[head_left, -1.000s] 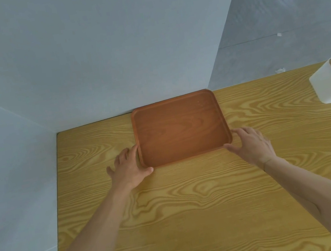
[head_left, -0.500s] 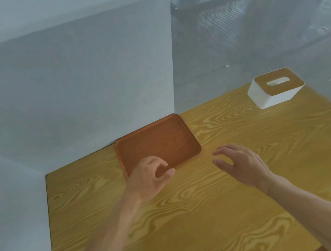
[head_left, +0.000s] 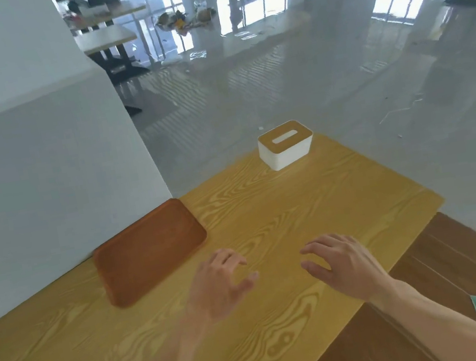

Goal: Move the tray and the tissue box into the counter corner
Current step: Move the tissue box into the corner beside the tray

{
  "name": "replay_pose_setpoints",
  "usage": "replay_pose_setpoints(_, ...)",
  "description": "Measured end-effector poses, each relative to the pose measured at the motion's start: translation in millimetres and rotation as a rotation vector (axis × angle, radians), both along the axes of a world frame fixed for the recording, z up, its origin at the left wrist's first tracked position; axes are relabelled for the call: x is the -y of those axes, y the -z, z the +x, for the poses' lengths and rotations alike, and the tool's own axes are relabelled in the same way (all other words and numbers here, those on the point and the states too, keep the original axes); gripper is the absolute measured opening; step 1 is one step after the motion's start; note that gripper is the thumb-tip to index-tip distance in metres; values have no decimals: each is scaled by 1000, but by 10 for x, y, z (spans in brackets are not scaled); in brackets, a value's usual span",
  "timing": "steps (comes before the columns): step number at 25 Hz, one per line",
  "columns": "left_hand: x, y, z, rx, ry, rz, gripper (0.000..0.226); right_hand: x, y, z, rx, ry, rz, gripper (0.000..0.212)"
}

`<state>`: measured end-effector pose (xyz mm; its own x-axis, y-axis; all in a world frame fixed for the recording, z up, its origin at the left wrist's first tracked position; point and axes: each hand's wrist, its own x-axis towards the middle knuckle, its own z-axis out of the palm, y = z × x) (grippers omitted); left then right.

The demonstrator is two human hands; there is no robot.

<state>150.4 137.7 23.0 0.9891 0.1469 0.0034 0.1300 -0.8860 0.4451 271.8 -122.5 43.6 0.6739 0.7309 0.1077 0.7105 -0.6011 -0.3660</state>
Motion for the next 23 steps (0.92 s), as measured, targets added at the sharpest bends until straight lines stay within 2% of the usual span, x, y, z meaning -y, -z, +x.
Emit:
replay_pose_setpoints(6, 1208, -79, 289, 13, 65, -18, 63, 1285, -46, 10, 30, 86, -2, 33)
replay_pose_setpoints(11, 1822, -90, 580, 14, 110, -61, 61, 1908, -27, 156, -6, 151, -14, 36)
replay_pose_setpoints(19, 2019, 27, 1252, -49, 121, -86, 60, 2048, 152, 845, -78, 183, -31, 39)
replay_pose_setpoints(23, 1830, 137, 1722, -30, 78, -112, 44, 1780, 171, 1440, -96, 141, -57, 40)
